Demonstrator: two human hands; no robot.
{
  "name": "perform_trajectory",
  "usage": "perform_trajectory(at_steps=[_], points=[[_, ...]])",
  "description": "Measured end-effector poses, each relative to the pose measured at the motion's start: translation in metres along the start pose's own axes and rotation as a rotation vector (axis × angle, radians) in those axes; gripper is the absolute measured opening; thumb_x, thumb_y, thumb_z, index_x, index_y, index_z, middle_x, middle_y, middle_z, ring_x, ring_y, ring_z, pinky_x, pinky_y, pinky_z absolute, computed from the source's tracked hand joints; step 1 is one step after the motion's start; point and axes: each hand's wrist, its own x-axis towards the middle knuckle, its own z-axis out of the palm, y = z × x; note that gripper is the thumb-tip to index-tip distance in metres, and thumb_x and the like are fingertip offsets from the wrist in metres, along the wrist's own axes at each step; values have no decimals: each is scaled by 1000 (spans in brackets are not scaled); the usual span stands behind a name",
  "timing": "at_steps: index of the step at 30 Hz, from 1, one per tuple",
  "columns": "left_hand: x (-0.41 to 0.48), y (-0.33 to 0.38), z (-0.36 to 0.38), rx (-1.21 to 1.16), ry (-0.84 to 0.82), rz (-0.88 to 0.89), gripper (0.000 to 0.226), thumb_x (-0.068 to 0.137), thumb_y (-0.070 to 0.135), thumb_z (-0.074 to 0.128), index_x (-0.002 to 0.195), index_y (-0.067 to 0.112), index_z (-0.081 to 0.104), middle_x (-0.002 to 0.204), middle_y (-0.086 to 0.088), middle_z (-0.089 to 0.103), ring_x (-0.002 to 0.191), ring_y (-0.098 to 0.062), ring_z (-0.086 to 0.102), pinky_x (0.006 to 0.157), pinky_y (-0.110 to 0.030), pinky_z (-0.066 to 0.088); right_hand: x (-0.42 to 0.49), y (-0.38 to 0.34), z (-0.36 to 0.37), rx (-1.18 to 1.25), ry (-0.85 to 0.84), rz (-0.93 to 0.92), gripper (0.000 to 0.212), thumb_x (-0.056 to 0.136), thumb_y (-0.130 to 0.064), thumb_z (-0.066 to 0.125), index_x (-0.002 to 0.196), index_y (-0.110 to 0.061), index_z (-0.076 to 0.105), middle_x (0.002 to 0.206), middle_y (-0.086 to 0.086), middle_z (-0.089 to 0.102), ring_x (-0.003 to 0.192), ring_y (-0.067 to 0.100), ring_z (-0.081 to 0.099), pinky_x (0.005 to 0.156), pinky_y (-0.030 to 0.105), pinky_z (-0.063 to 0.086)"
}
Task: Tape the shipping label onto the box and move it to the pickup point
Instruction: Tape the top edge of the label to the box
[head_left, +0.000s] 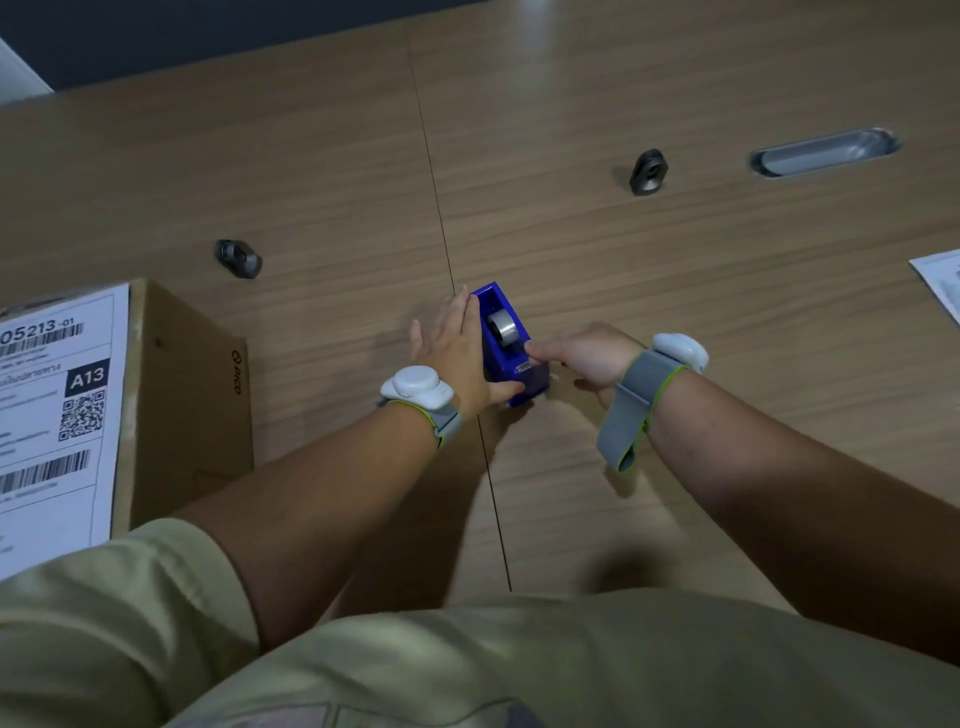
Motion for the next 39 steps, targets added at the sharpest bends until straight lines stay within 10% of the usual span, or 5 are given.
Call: perform_trajectory(at_steps=[5,11,16,26,39], points=[[-1,-1,0,11,9,11,121,66,68,67,152,11,4,162,0,-1,149,-18,-1,117,-52,3,-26,18,-1,-133,-13,-22,40,87,-44,59,95,-7,71,75,8,55,55,17,47,34,11,32],[-1,-1,1,25,20,14,121,66,69,67,152,13,4,162,1,0,149,-18,0,117,-52,2,-23,32,14,-127,52,-14,37,91,-38,55,101,-7,73,98,10,71,89,24,61,76,28,44],[-1,-4,-3,-20,-49,14,122,66,63,71,152,13,1,162,2,-5,149,-19,-2,118,-53,4,-10,62,30,-203,185,139,25,81,-36,65,72,-13,64,63,3,58,60,20,53,44,19,34],[-86,-47,-39,-183,-227,192,75,88,18,61,151,22,19,159,-1,18,143,-20,27,113,-28,28,-73,64,47,367,9,-62,10,87,-8,61,77,-10,63,64,3,60,50,11,47,48,23,35],[-170,-65,-68,-1194,-199,-446,7,88,24,66,82,20,64,81,4,67,63,-10,56,61,-24,42,-141,2,137,310,-176,-272,17,83,-3,65,70,-13,64,60,-1,61,42,-1,44,43,11,34]])
